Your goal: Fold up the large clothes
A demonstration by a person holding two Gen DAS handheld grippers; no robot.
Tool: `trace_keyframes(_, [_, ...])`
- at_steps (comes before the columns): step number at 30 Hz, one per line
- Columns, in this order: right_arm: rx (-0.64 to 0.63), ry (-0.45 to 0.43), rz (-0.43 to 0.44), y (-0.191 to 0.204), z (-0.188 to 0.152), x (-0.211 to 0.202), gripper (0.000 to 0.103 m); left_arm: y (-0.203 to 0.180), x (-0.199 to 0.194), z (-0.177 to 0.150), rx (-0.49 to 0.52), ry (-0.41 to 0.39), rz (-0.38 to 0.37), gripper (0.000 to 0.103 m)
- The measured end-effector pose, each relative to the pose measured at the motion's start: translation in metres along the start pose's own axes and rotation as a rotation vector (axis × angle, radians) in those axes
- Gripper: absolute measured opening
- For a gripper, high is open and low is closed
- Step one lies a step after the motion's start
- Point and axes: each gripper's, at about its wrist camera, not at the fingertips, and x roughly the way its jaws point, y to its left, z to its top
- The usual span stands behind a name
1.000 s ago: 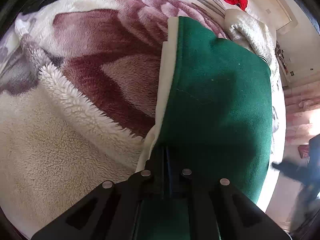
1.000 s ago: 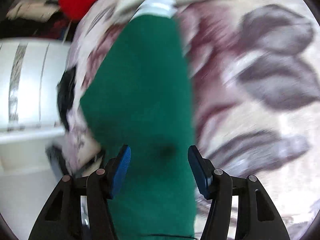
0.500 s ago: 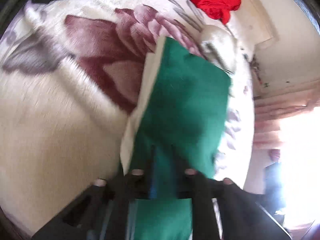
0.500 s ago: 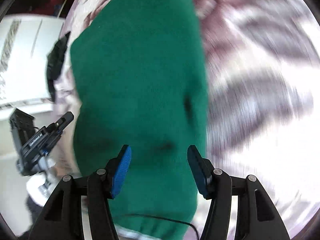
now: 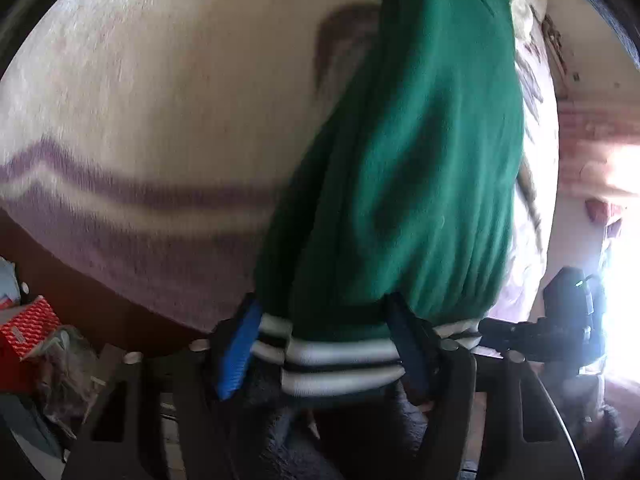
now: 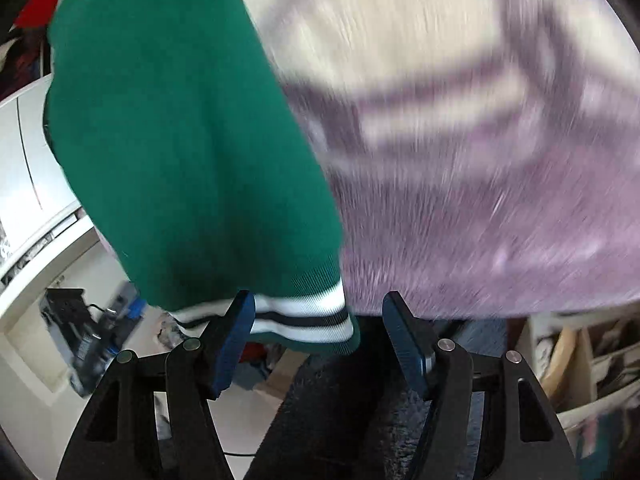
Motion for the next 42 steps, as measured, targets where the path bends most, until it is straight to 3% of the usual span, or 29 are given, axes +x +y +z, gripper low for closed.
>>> trace_keyframes(1, [0.010, -0.019, 0.007, -0.004, -0.010, 0.005, 0.016, -0.003, -0.002, -0.005, 0.011, -0.025, -0.014, 0.029])
trace_keyframes(2, [0.019, -0.042, 0.024, -0.005, -0.021, 0.010, 0.008, -0.006, -0.008, -0.008, 0.023, -0.053, -0.013, 0.024])
trace_keyframes(5, [0.001, -0.122, 0.019, 0.007, -0.044, 0.002, 0.006, -0.003, -0.025, -0.004, 0.011, -0.108, -0.052, 0.020])
trace_keyframes(8, [-0.014, -0.161, 0.020, 0.020, -0.067, -0.002, 0.005, 0.018, -0.020, 0.002, -0.020, -0.083, -0.076, 0.020])
trace_keyframes(12, [0.026, -0.119, -0.005, 0.004, -0.056, 0.030, 0.005, 0.046, 0.010, 0.002, -0.051, -0.030, -0.089, 0.021])
trace_keyframes(15, [0.005, -0.079, 0.021, -0.001, -0.042, 0.045, 0.006, 0.039, 0.001, 0.004, -0.047, 0.004, -0.118, 0.025])
trace_keyframes(16, [-0.017, -0.067, 0.031, 0.000, -0.043, 0.044, 0.012, 0.037, -0.004, 0.004, -0.040, 0.015, -0.137, 0.027])
trace_keyframes(17, [-0.045, -0.055, 0.051, -0.001, -0.046, 0.041, 0.028, 0.037, -0.008, 0.003, -0.033, 0.013, -0.161, 0.030])
trace_keyframes(18, [-0.058, -0.057, 0.067, 0.001, -0.040, 0.033, 0.043, 0.036, -0.016, 0.002, -0.020, -0.004, -0.193, 0.039])
trace_keyframes(19, [-0.065, -0.070, 0.098, -0.004, -0.038, 0.024, 0.071, 0.036, -0.018, 0.001, -0.008, -0.023, -0.198, 0.056])
trace_keyframes(20, [-0.066, -0.080, 0.121, -0.014, -0.033, 0.017, 0.078, 0.037, -0.019, 0.000, 0.003, -0.036, -0.205, 0.066])
trace_keyframes(21, [-0.063, -0.093, 0.154, -0.021, -0.032, 0.017, 0.078, 0.040, -0.018, 0.001, 0.007, -0.045, -0.213, 0.073])
trace_keyframes(24, [-0.068, -0.089, 0.254, -0.031, -0.016, 0.034, 0.078, 0.041, 0.007, 0.009, 0.006, -0.025, -0.255, 0.073])
trace_keyframes(26, [-0.072, -0.071, 0.377, -0.027, -0.001, 0.056, 0.081, 0.035, 0.027, 0.018, 0.041, -0.021, -0.228, 0.073])
trace_keyframes(31, [-0.091, -0.112, 0.434, -0.013, 0.007, 0.069, 0.082, 0.022, 0.028, 0.020, 0.066, -0.081, -0.269, 0.074])
trace_keyframes(32, [-0.104, -0.120, 0.443, -0.009, 0.002, 0.067, 0.069, 0.016, 0.027, 0.020, 0.093, -0.091, -0.261, 0.071])
trace_keyframes(34, [-0.117, -0.111, 0.478, -0.004, -0.007, 0.068, 0.045, 0.003, 0.028, 0.017, 0.138, -0.102, -0.226, 0.052])
trace_keyframes(37, [-0.091, -0.115, 0.485, -0.005, -0.010, 0.069, 0.033, 0.000, 0.024, 0.017, 0.117, -0.119, -0.243, 0.023])
trace_keyframes(40, [-0.057, -0.121, 0.448, 0.006, -0.022, 0.069, 0.027, -0.001, 0.003, -0.001, 0.130, -0.148, -0.249, 0.014])
trace_keyframes(42, [-0.058, -0.112, 0.425, 0.013, -0.037, 0.057, 0.026, -0.006, -0.010, -0.015, 0.162, -0.162, -0.230, 0.013])
